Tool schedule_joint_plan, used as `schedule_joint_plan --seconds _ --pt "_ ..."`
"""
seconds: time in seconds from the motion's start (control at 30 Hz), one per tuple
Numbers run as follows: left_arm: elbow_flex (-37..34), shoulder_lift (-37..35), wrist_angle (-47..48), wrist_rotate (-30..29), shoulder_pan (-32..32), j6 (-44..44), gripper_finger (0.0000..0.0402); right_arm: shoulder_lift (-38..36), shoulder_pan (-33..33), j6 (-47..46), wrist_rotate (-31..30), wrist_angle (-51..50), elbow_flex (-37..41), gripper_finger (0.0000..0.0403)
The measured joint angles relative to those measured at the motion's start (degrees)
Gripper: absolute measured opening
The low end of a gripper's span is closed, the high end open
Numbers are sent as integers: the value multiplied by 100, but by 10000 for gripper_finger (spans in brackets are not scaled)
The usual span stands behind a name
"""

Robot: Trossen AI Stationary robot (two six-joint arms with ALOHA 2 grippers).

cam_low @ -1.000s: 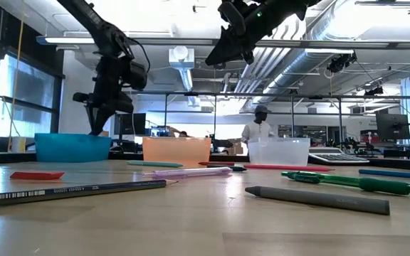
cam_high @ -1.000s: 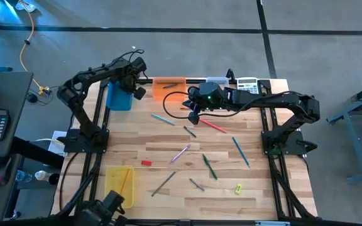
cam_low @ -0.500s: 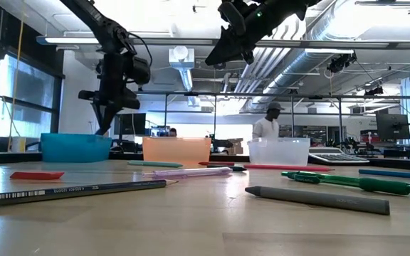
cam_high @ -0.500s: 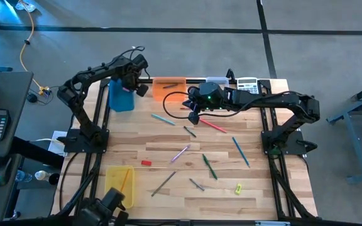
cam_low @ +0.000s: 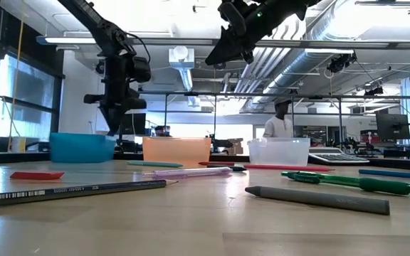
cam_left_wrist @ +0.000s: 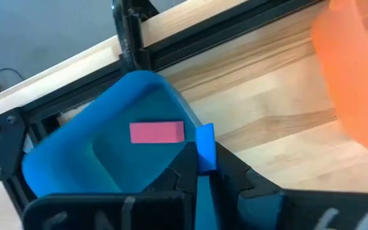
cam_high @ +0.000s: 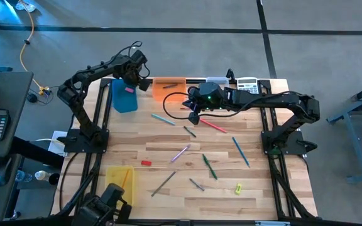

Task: Sort crayons/erasers/pens/pencils in bins
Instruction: Put the blue eraser into the blue bin, then adjust the blue bin

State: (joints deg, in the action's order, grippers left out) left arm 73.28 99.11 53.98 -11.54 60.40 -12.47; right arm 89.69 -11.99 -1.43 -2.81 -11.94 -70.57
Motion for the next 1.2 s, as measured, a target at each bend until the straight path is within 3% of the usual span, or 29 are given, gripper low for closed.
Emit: schedule_joint_plan --seconds 0.47,0.67,1.03,1.2 --pt "-12 -288 813 -85 78 -194 8 0 0 41 -2 0 0 0" --pt "-271 -284 615 63 150 -221 11 0 -2 42 -1 0 0 0" --pt "-332 -289 601 97 131 -106 95 0 -2 42 0 0 0 0" --pt "-334 -556 608 60 103 -19 109 0 -2 42 0 0 0 0"
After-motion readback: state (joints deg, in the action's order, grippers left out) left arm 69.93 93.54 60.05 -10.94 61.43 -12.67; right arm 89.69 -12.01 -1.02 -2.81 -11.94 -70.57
